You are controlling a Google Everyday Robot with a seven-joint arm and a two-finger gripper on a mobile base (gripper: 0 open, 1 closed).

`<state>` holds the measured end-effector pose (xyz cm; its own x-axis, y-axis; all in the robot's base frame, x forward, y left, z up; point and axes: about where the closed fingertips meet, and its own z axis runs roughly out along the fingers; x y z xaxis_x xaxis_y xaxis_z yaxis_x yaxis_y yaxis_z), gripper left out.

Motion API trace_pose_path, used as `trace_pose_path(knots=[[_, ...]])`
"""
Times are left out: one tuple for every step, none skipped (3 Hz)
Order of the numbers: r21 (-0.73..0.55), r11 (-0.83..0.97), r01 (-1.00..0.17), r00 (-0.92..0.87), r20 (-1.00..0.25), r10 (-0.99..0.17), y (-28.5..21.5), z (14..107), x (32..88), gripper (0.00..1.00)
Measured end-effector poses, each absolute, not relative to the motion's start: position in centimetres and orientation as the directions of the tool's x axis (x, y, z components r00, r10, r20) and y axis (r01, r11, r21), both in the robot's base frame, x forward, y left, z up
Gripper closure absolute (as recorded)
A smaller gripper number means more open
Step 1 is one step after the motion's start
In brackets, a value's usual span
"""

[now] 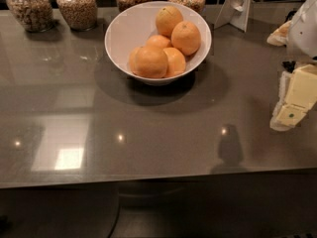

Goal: Pick orange from white bowl

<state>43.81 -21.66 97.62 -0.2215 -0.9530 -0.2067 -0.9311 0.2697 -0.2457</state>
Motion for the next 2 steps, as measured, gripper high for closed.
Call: trace_pose_path(knots=[[-0.246, 0.269, -0.931, -0.221, -0.207, -0.953, -21.7, 97.6, 43.8, 0.00], [-0.335, 0.166, -0.928, -0.099, -0.209, -0.973, -20.0, 98.6, 44.9, 0.00]])
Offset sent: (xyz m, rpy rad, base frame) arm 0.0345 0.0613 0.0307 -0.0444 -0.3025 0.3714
